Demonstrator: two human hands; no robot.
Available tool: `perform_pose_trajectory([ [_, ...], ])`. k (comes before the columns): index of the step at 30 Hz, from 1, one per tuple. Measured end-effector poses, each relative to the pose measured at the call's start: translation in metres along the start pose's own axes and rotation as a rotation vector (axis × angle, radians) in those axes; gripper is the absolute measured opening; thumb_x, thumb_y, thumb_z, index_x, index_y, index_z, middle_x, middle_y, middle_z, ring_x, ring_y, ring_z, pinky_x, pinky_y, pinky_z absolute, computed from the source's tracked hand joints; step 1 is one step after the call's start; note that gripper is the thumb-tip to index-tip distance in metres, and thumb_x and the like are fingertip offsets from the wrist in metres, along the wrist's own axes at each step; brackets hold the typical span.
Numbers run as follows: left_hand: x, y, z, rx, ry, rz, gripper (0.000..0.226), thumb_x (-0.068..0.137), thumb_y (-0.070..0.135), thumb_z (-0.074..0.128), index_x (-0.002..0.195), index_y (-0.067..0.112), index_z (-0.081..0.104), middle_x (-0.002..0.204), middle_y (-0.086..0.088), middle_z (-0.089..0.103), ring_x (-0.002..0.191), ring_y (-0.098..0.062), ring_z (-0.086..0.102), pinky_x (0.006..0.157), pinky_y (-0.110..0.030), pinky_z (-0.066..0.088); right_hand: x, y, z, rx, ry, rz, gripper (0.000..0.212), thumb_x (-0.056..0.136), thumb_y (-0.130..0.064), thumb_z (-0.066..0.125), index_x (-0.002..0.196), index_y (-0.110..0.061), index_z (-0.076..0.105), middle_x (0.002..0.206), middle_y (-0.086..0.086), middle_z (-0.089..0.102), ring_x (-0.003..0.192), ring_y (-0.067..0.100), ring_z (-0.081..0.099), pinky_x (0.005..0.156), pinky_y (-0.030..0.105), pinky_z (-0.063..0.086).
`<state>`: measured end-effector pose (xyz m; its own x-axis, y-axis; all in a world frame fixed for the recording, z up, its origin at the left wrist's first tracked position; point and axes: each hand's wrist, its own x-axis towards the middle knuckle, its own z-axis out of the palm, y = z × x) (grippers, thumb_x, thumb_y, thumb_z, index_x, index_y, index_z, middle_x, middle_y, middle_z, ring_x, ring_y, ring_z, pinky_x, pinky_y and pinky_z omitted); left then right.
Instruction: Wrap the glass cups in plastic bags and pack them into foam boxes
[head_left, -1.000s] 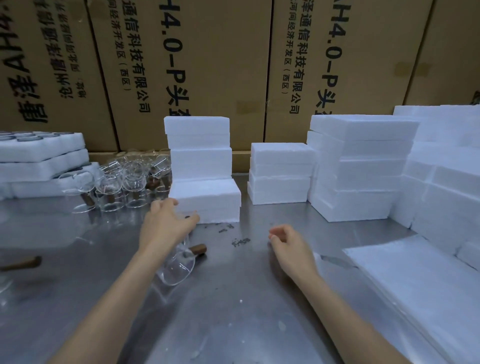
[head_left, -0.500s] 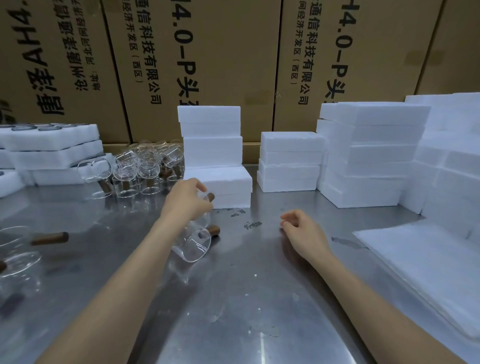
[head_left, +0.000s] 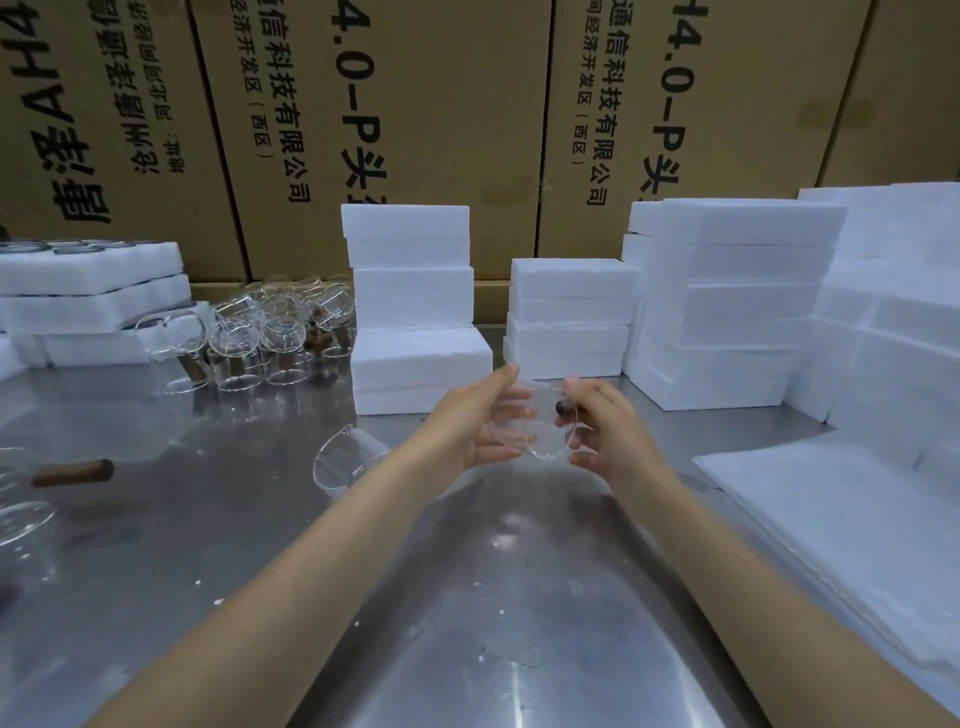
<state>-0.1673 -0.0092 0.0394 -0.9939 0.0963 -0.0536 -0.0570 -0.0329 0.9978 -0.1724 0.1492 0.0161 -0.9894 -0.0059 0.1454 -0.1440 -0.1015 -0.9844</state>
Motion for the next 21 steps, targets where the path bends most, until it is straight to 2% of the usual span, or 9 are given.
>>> perform_pose_trajectory([
  [3, -0.003, -0.007, 0.003, -0.097, -0.003, -0.118, 0.046, 0.097, 0.052, 0.042, 0.093, 0.013, 0.067, 0.071, 0.000, 0.074, 0.060, -0.021, 0.071, 0.046, -0.021, 0.054, 0.002, -0.001, 0.001, 0.004, -0.025, 0.006, 0.031, 0.089, -0.030, 0.062, 0.060, -0.020, 0.056, 0.050, -0.006, 0.049, 0.040, 0.008, 0.036, 0.039, 0.018, 0.032],
  [6, -0.006, -0.009, 0.008, -0.093, -0.024, -0.185, 0.057, 0.098, 0.058, 0.029, 0.099, 0.013, 0.064, 0.083, -0.007, 0.074, 0.060, -0.023, 0.071, 0.038, -0.018, 0.047, 0.003, 0.000, 0.004, 0.010, 0.000, 0.009, 0.031, 0.091, -0.018, 0.054, 0.063, -0.016, 0.042, 0.042, -0.009, 0.041, 0.039, 0.009, 0.030, 0.038, 0.019, 0.030],
  [8, -0.006, -0.009, 0.010, -0.104, -0.028, -0.185, 0.061, 0.095, 0.064, 0.028, 0.109, 0.015, 0.061, 0.099, -0.009, 0.072, 0.073, -0.027, 0.073, 0.049, -0.024, 0.054, 0.003, 0.000, 0.004, -0.011, 0.052, 0.000, 0.029, 0.090, -0.013, 0.050, 0.064, -0.016, 0.038, 0.040, -0.010, 0.039, 0.038, 0.008, 0.028, 0.038, 0.019, 0.028],
  [9, -0.004, -0.009, 0.011, -0.109, -0.021, -0.158, 0.062, 0.093, 0.066, 0.029, 0.114, 0.017, 0.060, 0.107, -0.009, 0.070, 0.086, -0.030, 0.072, 0.062, -0.030, 0.058, 0.003, 0.000, 0.004, -0.016, 0.086, -0.007, 0.028, 0.089, -0.010, 0.048, 0.064, -0.016, 0.036, 0.040, -0.010, 0.038, 0.038, 0.008, 0.027, 0.038, 0.019, 0.027],
  [11, -0.003, -0.009, 0.013, -0.120, -0.019, -0.081, 0.059, 0.091, 0.067, 0.033, 0.119, 0.022, 0.059, 0.121, -0.007, 0.063, 0.106, -0.032, 0.064, 0.089, -0.041, 0.053, 0.004, 0.000, 0.003, -0.006, 0.164, -0.017, 0.030, 0.087, -0.007, 0.046, 0.064, -0.017, 0.031, 0.038, -0.011, 0.037, 0.037, 0.007, 0.025, 0.037, 0.019, 0.024],
  [14, -0.003, -0.013, 0.015, -0.160, -0.031, 0.008, 0.059, 0.091, 0.063, 0.039, 0.133, 0.025, 0.053, 0.134, -0.004, 0.056, 0.117, -0.029, 0.058, 0.105, -0.045, 0.042, 0.005, 0.000, 0.003, 0.022, 0.238, -0.044, 0.031, 0.087, -0.005, 0.045, 0.062, -0.016, 0.029, 0.036, -0.013, 0.040, 0.032, 0.005, 0.027, 0.036, 0.018, 0.024],
  [17, -0.005, -0.020, 0.019, -0.152, -0.016, 0.099, 0.053, 0.091, 0.055, 0.046, 0.134, 0.025, 0.054, 0.133, -0.002, 0.057, 0.116, -0.025, 0.059, 0.106, -0.042, 0.043, 0.004, 0.000, 0.004, 0.047, 0.268, -0.052, 0.031, 0.087, -0.006, 0.044, 0.062, -0.017, 0.028, 0.035, -0.014, 0.042, 0.032, 0.003, 0.028, 0.036, 0.018, 0.024],
  [21, -0.006, -0.024, 0.025, -0.208, 0.098, 0.142, 0.037, 0.090, 0.047, 0.056, 0.120, 0.024, 0.061, 0.122, -0.001, 0.063, 0.109, -0.026, 0.064, 0.090, -0.030, 0.053, 0.003, 0.001, 0.006, 0.031, 0.275, -0.054, 0.030, 0.087, -0.009, 0.045, 0.063, -0.016, 0.030, 0.038, -0.012, 0.043, 0.032, 0.003, 0.028, 0.037, 0.019, 0.026],
])
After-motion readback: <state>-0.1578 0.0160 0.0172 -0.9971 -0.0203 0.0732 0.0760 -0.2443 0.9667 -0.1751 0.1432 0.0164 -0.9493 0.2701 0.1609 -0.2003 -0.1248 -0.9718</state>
